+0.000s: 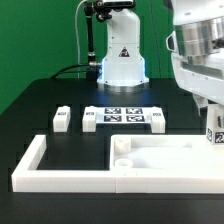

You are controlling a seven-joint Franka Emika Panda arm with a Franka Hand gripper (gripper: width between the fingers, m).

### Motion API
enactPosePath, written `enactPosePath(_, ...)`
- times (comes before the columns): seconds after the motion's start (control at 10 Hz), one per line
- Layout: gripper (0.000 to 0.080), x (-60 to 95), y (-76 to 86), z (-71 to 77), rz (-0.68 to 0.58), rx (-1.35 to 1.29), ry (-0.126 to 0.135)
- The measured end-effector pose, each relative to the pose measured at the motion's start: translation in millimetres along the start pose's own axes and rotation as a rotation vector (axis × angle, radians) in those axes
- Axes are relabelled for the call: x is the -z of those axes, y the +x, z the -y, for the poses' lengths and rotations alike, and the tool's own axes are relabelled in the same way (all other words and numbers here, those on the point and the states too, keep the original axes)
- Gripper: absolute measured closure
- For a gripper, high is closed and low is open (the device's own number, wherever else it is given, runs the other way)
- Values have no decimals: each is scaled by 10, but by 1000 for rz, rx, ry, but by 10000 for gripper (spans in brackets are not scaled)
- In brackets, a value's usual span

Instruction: Assemble desk

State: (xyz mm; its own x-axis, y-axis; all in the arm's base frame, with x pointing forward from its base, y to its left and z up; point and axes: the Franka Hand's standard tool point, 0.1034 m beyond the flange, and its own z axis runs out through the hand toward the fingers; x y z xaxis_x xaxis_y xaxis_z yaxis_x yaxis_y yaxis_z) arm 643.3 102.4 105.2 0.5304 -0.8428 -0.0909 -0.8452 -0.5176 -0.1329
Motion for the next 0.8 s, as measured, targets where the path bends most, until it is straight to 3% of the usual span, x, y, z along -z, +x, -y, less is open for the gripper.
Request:
enactPosePath(0.1, 174, -2, -25, 7, 5, 95, -1)
enactPosePath(0.2, 157, -1, -6, -1, 3, 119, -2)
enactPosePath(0.5, 150, -1, 0, -5, 3, 354, -2)
enactPosePath(0.7, 150, 4, -4, 7, -18, 707, -22)
enactPosePath(0.8, 150, 3, 6, 1, -17, 696, -21)
